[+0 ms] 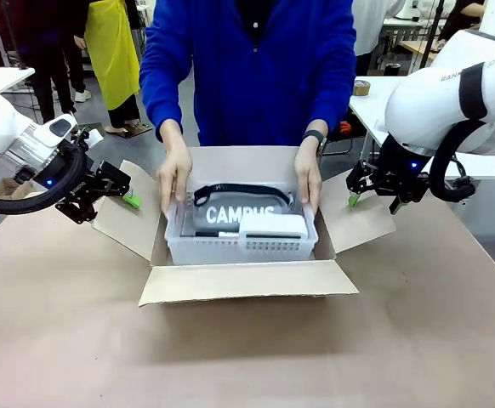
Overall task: Pack the gift set into the box.
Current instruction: Lift both hands away from the flaps of the Package Box.
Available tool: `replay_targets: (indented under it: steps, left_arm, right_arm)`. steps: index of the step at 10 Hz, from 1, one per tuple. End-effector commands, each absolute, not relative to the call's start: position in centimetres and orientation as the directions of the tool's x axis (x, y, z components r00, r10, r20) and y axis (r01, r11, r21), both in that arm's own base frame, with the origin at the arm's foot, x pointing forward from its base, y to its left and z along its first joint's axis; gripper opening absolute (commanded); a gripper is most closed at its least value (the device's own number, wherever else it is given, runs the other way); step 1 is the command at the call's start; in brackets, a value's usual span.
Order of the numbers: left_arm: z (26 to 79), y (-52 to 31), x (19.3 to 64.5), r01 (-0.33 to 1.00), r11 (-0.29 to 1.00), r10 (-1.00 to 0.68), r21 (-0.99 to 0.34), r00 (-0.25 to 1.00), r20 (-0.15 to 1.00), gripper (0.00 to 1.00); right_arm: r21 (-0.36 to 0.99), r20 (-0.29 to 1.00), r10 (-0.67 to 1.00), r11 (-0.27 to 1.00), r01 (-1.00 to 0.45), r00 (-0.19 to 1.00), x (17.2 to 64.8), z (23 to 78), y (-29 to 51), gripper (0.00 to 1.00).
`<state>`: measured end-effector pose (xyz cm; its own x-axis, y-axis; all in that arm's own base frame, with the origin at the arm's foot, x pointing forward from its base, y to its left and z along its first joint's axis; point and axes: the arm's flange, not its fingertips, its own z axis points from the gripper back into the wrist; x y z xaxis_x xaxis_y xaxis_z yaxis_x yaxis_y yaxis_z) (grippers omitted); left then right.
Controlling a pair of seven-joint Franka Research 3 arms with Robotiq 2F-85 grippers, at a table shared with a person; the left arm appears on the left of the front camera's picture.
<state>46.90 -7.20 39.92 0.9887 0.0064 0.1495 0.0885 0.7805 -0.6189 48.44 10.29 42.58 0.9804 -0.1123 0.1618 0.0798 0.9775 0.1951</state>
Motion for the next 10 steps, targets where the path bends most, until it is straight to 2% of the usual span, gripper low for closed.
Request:
replay_targets:
  steps: [1, 6, 7, 9, 10]
  left_arm:
    - [40.2, -7.2, 46.7, 0.084, 0.788, 0.003, -0.610, 0.990, 0.141, 1.00]
    - [40.2, -7.2, 46.7, 0.084, 0.788, 0.003, -0.610, 0.990, 0.141, 1.00]
    - [39.9, -7.2, 46.9, 0.089, 0.780, 0.006, -0.619, 0.989, 0.149, 1.00]
    - [46.3, -2.1, 41.8, 0.249, 0.580, -0.047, -0.776, 0.961, 0.273, 1.00]
    - [47.4, 0.7, 39.8, 0.326, 0.484, -0.073, -0.812, 0.940, 0.334, 1.00]
  right_arm:
    - [0.197, 0.157, -0.112, 0.977, 0.080, 0.981, 48.5, 43.0, 10.2, 1.00]
    - [0.195, 0.162, -0.112, 0.978, 0.080, 0.980, 48.4, 42.6, 10.3, 1.00]
    - [0.285, 0.223, 0.032, 0.954, -0.097, 0.974, 48.3, 45.2, 11.0, 1.00]
    - [0.478, 0.342, 0.126, 0.830, -0.288, 0.931, 46.3, 50.7, 7.9, 1.00]
    - [0.564, 0.392, 0.163, 0.735, -0.376, 0.906, 45.0, 52.6, 5.0, 1.00]
